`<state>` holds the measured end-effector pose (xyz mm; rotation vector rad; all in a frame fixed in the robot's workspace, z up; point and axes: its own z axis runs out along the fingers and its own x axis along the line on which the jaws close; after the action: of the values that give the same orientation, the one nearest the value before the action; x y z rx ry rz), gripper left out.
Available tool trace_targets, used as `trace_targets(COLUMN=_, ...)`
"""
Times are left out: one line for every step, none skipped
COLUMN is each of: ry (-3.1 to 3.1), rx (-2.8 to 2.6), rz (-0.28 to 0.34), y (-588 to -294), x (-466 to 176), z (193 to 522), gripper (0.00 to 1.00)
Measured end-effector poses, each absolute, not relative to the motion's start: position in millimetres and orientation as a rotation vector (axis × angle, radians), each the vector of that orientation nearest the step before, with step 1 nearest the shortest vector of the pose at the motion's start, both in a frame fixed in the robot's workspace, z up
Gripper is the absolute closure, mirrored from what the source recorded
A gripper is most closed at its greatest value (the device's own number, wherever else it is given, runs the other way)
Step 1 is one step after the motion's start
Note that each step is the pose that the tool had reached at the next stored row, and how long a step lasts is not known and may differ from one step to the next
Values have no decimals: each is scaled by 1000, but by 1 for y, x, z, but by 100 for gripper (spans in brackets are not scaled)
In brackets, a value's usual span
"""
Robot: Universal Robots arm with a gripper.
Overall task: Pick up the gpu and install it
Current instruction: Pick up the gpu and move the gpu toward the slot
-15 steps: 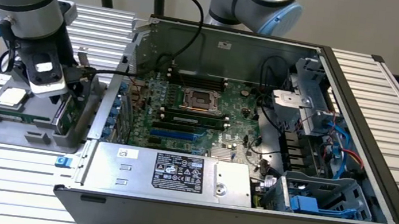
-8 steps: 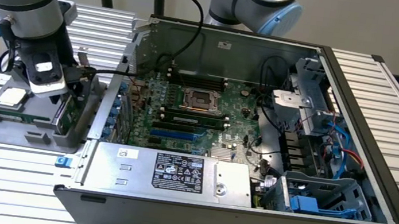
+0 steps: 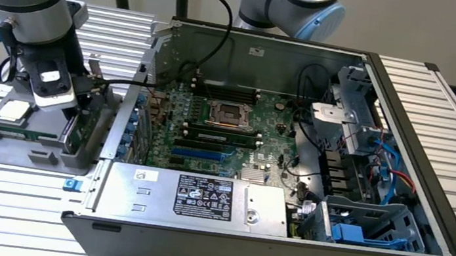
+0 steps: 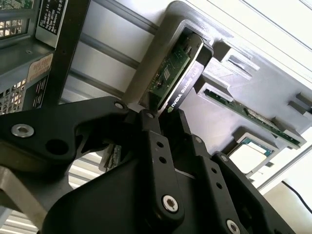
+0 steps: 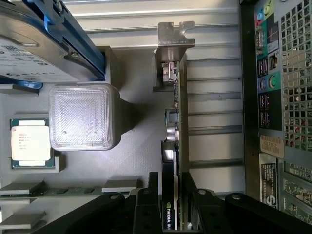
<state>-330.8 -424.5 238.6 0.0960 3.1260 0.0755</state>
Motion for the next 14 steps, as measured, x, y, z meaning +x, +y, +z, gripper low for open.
trace_targets(ry=3126, rx=96, rz=76, y=-424, x=-331, z=239, gripper=100)
trace_targets(ry=3126, rx=96, rz=75, y=-424, x=-331, z=239, gripper=100)
trace_targets(ry=3126, rx=96, rz=75, y=-424, x=-331, z=239, gripper=100)
trace_targets(ry=3126, rx=96, rz=75, y=-424, x=-331, z=239, gripper=100)
trace_targets(ry=3126, rx=96, rz=75, y=-424, x=-331, z=239, gripper=100)
trace_targets(ry=3126, rx=96, rz=75, y=-424, x=-331, z=239, gripper=100)
trace_targets(ry=3126, rx=96, rz=75, y=-424, x=-331, z=239, gripper=100)
trace_targets(ry=3126, rx=96, rz=75, y=-424, x=-331, z=239, gripper=100)
trace_targets(ry=3126, rx=96, rz=75, y=-424, x=-331, z=239, gripper=100)
trace_targets(ry=3126, rx=96, rz=76, y=-424, x=-331, z=239, gripper=100)
trace_targets(ry=3126, rx=96, rz=76, y=-424, x=-331, z=239, gripper=100)
trace_targets(ry=3126, rx=96, rz=76, y=-424, x=-331, z=239, gripper=100)
trace_targets(ry=3126, rx=96, rz=76, y=-424, x=-331, z=239, gripper=100)
trace_targets(ry=3126, rx=96, rz=75, y=-424, x=-331, z=239, gripper=100)
